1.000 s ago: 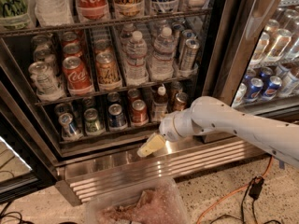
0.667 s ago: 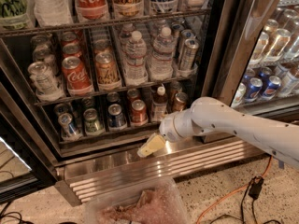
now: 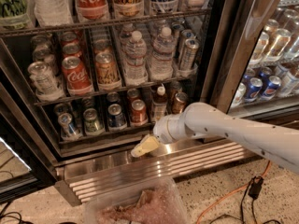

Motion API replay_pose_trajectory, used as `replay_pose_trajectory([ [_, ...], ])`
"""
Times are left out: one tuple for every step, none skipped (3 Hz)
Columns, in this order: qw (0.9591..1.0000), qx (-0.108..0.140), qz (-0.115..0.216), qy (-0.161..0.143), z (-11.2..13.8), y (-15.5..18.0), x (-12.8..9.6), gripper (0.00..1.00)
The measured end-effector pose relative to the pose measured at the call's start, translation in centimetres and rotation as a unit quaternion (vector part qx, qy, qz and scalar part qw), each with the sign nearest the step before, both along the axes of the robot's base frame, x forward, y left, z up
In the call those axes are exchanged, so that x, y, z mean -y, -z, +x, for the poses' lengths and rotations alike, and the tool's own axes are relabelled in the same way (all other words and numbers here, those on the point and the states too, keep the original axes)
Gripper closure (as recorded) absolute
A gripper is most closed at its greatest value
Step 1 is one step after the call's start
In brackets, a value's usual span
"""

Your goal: Pick pepsi can from bottom shelf of fridge

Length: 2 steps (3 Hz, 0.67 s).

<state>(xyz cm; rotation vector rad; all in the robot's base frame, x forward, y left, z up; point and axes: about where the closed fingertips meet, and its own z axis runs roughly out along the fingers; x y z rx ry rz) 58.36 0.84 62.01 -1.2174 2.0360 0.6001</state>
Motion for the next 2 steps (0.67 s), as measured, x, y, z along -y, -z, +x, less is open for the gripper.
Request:
replay_pose_trajectory([
  [0.9993, 0.002, 0.037, 0.002, 0.2, 3.2, -3.0, 0.00],
  [0.9974, 0.020, 0.069, 0.010, 0.7, 4.7, -5.5, 0.00],
])
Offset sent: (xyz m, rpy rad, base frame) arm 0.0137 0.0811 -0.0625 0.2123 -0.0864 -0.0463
